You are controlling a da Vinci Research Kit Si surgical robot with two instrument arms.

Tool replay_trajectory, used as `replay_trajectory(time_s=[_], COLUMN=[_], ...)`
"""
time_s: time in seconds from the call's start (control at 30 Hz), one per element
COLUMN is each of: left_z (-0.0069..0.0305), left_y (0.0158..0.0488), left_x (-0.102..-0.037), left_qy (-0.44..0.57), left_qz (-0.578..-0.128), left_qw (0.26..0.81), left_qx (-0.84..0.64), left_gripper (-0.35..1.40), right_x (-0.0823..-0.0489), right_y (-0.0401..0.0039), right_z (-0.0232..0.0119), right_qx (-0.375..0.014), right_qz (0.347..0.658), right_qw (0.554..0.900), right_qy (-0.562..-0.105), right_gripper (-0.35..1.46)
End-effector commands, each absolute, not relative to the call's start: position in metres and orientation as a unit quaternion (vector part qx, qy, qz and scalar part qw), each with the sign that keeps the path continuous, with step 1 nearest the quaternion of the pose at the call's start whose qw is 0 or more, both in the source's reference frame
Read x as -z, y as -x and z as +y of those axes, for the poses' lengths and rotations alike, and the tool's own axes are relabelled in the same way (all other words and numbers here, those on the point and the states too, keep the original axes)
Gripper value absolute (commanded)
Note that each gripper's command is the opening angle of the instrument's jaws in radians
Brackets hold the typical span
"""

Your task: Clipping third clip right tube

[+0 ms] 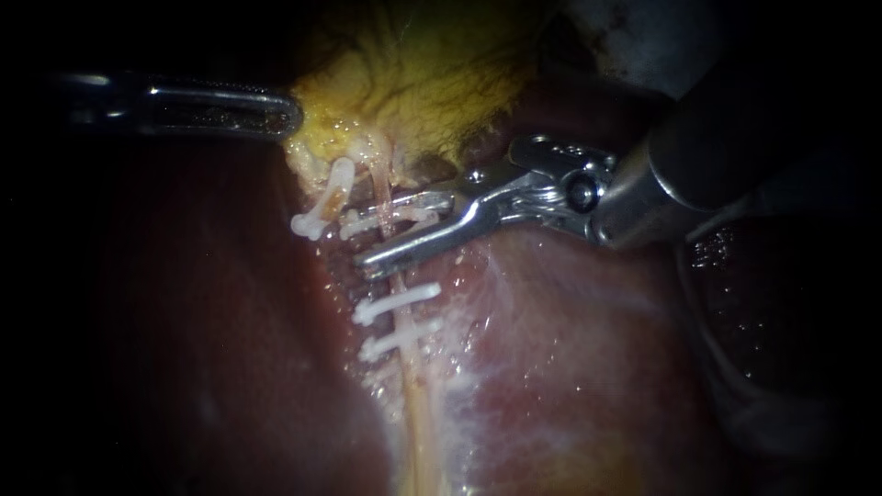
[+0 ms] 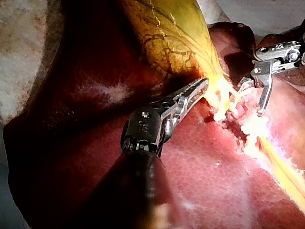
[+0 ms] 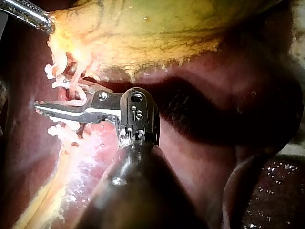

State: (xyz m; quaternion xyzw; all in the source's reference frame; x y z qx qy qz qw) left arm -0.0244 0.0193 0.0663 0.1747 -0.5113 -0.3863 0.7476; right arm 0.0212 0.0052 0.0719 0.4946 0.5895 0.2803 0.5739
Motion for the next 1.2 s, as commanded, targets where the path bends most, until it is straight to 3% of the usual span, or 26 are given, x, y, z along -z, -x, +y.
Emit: replay_trajectory(time_s=[0.03, 0.47, 0.57, 1.2], left_z=[0.0193, 0.0193, 0.0193, 0.0194], left_y=[0.0244, 0.0243, 0.0243, 0.0243], left_x=[-0.0664, -0.0663, -0.0663, -0.0663], left_qy=[-0.175, -0.175, -0.175, -0.174], left_qz=[-0.511, -0.511, -0.511, -0.511], left_qw=[0.748, 0.748, 0.748, 0.748], left_qx=[0.386, 0.386, 0.386, 0.387], left_gripper=[-0.35, -0.35, -0.35, -0.35], right_x=[-0.0718, -0.0716, -0.0717, -0.072], right_y=[-0.0212, -0.022, -0.0221, -0.0221], right_z=[0.0053, 0.0059, 0.0059, 0.0058], right_qx=[-0.283, -0.301, -0.31, -0.317], right_qz=[0.587, 0.583, 0.576, 0.57], right_qw=[0.573, 0.568, 0.566, 0.564], right_qy=[-0.497, -0.496, -0.502, -0.506], right_gripper=[0.37, -0.1, -0.35, -0.35])
